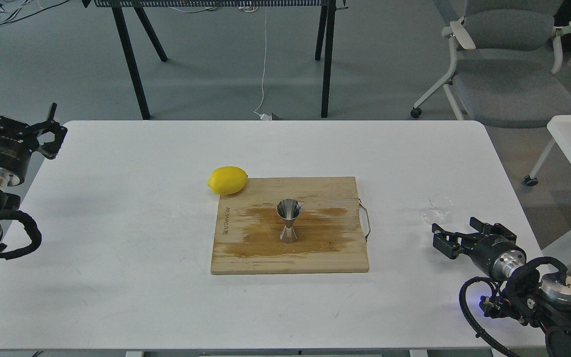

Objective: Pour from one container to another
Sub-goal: 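Move the right gripper toward the small clear glass cup and grasp it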

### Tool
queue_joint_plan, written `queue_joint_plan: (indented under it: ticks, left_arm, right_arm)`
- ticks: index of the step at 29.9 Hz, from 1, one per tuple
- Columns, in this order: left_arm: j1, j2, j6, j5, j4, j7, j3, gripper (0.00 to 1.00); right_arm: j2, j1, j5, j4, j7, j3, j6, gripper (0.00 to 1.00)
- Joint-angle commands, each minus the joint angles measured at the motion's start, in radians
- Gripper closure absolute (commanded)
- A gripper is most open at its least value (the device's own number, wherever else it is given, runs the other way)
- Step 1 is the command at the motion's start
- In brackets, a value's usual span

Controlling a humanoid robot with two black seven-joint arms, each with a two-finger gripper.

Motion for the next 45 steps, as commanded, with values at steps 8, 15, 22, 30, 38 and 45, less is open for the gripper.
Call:
queue_joint_plan:
  ticks: [8,15,22,30,38,45]
  left_arm:
    - [0.027,0.000,0.000,0.000,0.000,0.000,0.000,0.01]
    - [0.028,-0.012,0.000,0.000,0.005,0.000,0.000,0.01]
    - [0.030,-0.014,0.000,0.000,0.014,0.000,0.000,0.01]
    - [0.036,-0.014,0.000,0.000,0.029,0.000,0.000,0.01]
    - [0.036,-0.014,0.000,0.000,0.043,0.000,0.000,0.01]
    - [0.037,-0.018,0.000,0.000,0.066,0.000,0.000,0.01]
  right_arm:
    - [0.042,0.055,-0.049,-0.028,0.028,-0.002,-0.037,0.02]
    - [0.054,0.093,-0.067,-0.055,0.028,0.000,-0.074,0.05]
    - [0.082,0.113,-0.121,-0.068,0.031,0.000,-0.077,0.19]
    - [0.084,0.111,-0.150,-0.066,0.031,0.000,-0.077,0.41]
    - [0.084,0.108,-0.154,-0.066,0.034,0.000,-0.077,0.46]
    - [0.084,0.108,-0.154,-0.066,0.034,0.000,-0.071,0.51]
